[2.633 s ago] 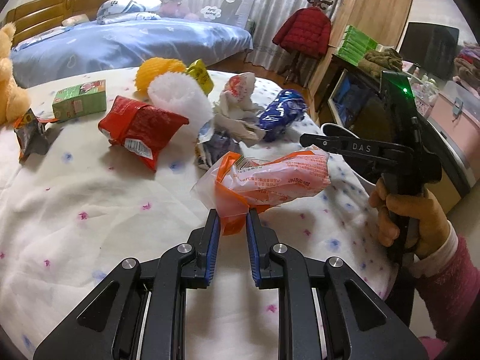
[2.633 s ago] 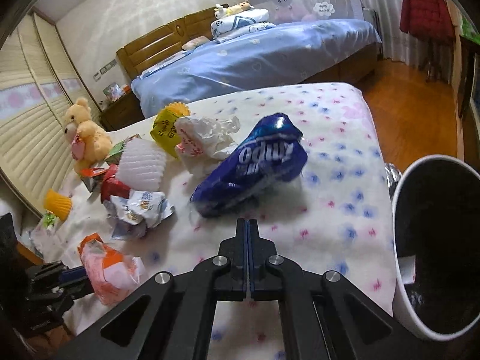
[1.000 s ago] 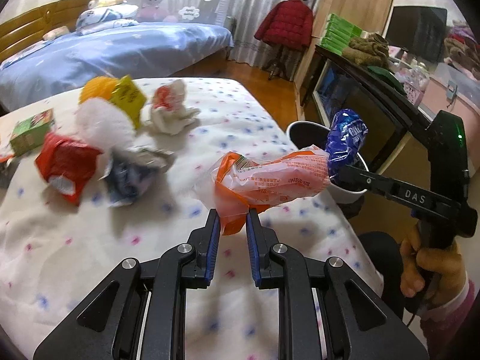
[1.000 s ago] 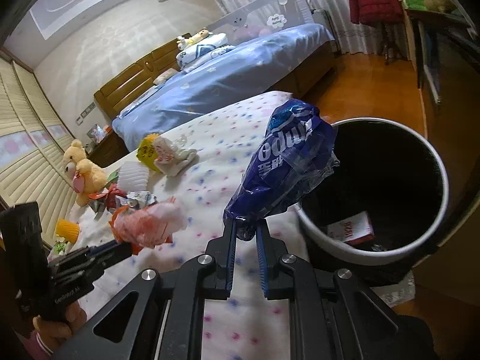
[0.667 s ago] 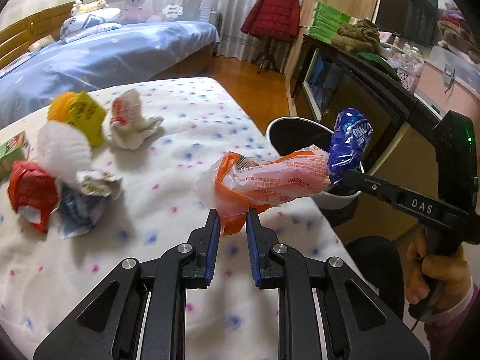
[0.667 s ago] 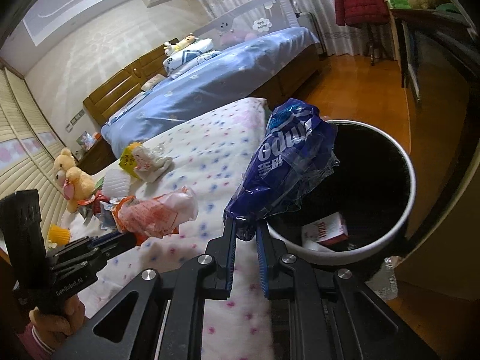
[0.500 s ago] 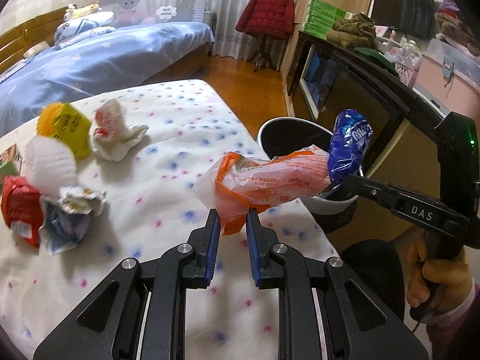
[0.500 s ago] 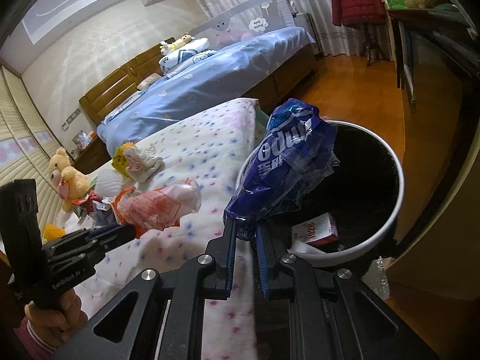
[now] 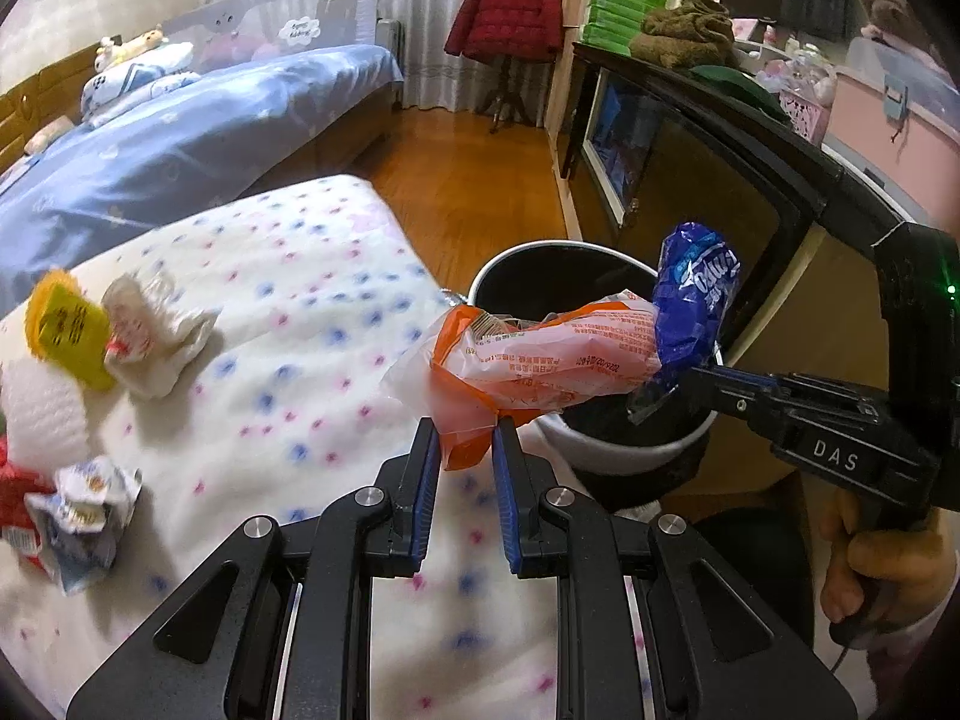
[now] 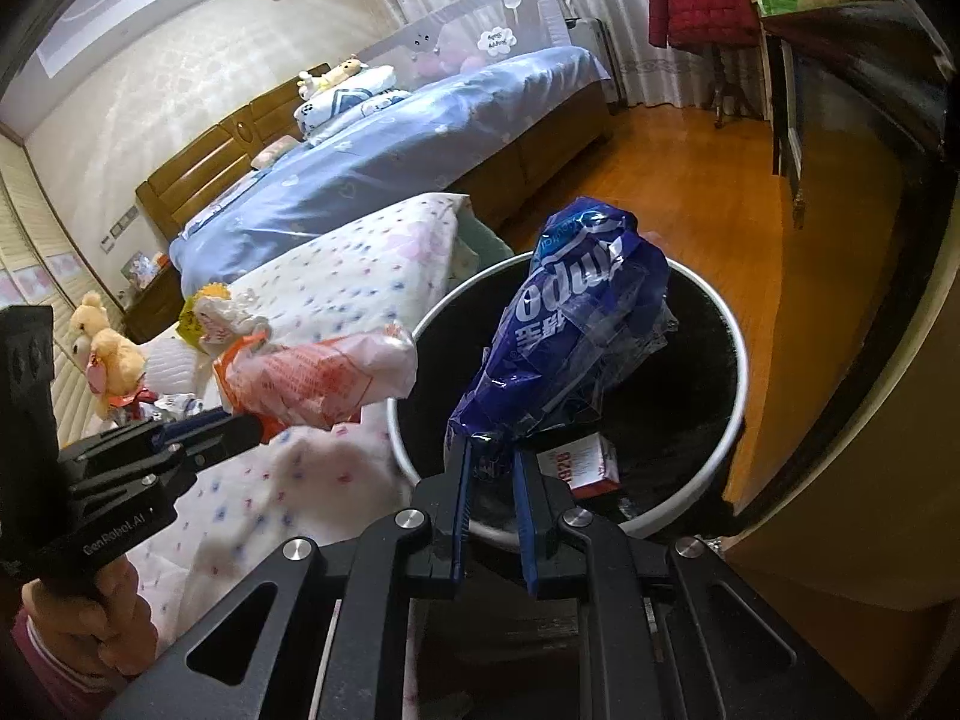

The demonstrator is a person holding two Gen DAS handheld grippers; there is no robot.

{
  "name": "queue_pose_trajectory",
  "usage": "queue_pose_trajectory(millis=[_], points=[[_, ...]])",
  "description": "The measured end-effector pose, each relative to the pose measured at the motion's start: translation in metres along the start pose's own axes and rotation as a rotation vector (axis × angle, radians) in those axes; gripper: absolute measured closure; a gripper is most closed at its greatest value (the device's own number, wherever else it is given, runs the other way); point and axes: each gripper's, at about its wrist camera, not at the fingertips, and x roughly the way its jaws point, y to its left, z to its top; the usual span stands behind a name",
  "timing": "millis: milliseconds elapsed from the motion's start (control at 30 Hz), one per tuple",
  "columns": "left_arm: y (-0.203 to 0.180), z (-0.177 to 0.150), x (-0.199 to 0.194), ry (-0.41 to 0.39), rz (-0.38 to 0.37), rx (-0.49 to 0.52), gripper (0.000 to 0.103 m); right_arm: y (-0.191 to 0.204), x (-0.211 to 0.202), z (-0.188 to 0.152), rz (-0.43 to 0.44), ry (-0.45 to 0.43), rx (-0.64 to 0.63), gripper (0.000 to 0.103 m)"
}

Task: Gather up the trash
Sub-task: 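Carry both items over the bin and open both tools to drop them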

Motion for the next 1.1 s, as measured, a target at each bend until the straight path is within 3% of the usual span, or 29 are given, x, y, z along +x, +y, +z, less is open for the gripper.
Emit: queue_pose_trajectory(millis=[1100], points=[[-0.022, 0.03, 0.05, 0.067, -0.03, 0.005, 0.085, -0.025, 0.019, 0.017, -0.034, 0.057, 0.015, 0.089]])
